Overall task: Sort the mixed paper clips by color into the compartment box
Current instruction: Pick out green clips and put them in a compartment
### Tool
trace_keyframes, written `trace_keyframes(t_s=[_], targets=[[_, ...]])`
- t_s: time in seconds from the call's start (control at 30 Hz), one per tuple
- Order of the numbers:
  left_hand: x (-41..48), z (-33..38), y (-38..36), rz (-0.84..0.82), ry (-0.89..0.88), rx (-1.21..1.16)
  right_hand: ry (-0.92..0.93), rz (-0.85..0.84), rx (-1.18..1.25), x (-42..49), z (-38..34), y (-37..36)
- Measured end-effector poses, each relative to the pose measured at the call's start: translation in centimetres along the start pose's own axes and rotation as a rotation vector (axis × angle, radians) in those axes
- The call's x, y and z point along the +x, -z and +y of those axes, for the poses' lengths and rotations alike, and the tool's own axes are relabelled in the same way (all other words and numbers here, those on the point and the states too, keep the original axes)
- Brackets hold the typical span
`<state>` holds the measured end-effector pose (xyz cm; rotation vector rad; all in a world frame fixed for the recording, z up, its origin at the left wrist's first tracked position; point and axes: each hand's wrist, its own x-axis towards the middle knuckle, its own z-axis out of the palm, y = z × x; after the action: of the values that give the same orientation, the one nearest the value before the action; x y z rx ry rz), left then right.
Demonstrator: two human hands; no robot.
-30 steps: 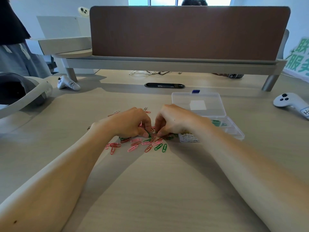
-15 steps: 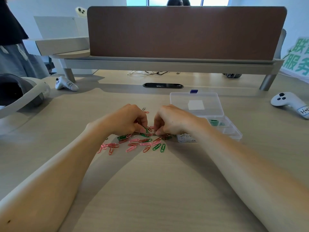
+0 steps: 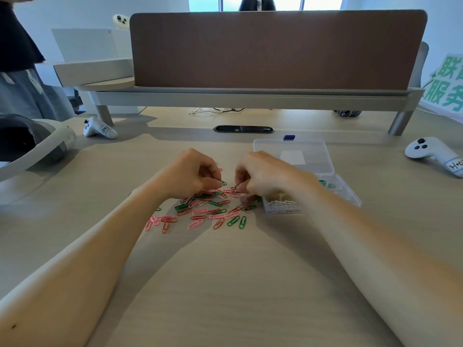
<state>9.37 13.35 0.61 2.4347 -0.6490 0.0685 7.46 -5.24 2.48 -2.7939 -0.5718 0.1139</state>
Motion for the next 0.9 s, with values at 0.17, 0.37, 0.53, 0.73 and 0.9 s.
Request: trace_keyframes(t_s=[0.17, 0.37, 0.53, 0.73, 0.9], targets=[[0.4, 1.7, -0.5, -0.028, 0.005, -0.208, -0.046, 0.1, 0.178, -1.7, 2.7, 2.4], [4.3, 6.7, -2.9, -0.099, -0.135, -0.086, -0.201, 0.261, 0.313, -5.0, 9.7, 4.1], [8.2, 10.9, -6.3, -0.04, -0.182, -0.018, -0.304, 0.343, 0.263, -6.7, 13.3, 3.2], [11.0, 12.8, -9.4, -0.068, -0.178, 0.076, -0.328, 0.388, 0.275, -7.4, 15.1, 2.7], [11.5, 13.0, -10.4, -0.125, -0.204, 0.117, -0.319, 0.379, 0.269, -7.2, 15.5, 2.3]])
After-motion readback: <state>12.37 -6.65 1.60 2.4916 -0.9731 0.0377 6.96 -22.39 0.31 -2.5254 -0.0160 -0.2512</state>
